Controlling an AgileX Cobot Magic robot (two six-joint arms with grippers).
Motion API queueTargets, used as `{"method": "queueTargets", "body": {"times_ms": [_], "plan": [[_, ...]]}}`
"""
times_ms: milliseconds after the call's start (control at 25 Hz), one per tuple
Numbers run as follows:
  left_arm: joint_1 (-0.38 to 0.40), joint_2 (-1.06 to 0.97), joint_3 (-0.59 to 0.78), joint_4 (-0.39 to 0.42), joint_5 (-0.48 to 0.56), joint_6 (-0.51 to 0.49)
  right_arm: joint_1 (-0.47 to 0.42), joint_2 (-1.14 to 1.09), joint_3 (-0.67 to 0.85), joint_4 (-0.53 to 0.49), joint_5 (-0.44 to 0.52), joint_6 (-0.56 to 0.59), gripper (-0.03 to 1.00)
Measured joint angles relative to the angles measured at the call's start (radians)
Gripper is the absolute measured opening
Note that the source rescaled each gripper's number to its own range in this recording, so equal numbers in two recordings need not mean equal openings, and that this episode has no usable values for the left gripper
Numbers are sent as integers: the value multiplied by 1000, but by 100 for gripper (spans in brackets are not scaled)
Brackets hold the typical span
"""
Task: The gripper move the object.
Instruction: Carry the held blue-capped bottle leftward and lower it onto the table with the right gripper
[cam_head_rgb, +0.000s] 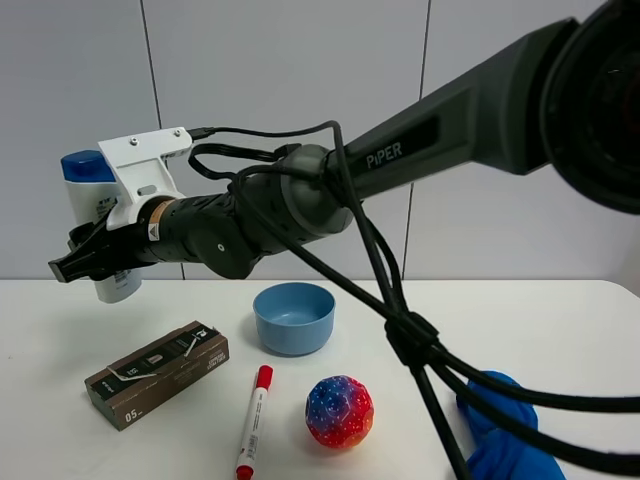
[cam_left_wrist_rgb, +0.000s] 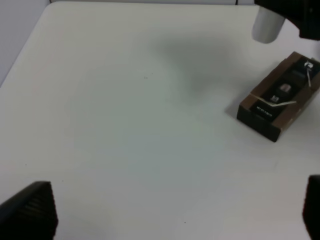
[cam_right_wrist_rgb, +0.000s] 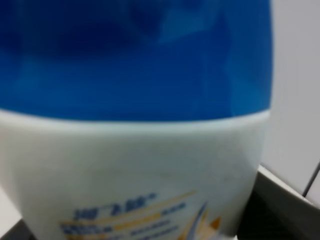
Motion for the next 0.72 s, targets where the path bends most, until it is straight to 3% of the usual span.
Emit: {"method": "queueTargets", "body": {"times_ms": [560, 720], "plan": [[0, 0, 0, 1, 0, 0, 0, 140, -204, 1, 20, -1, 0], [0, 0, 0, 1, 0, 0, -1, 190, -244, 1, 49, -61, 0]]}}
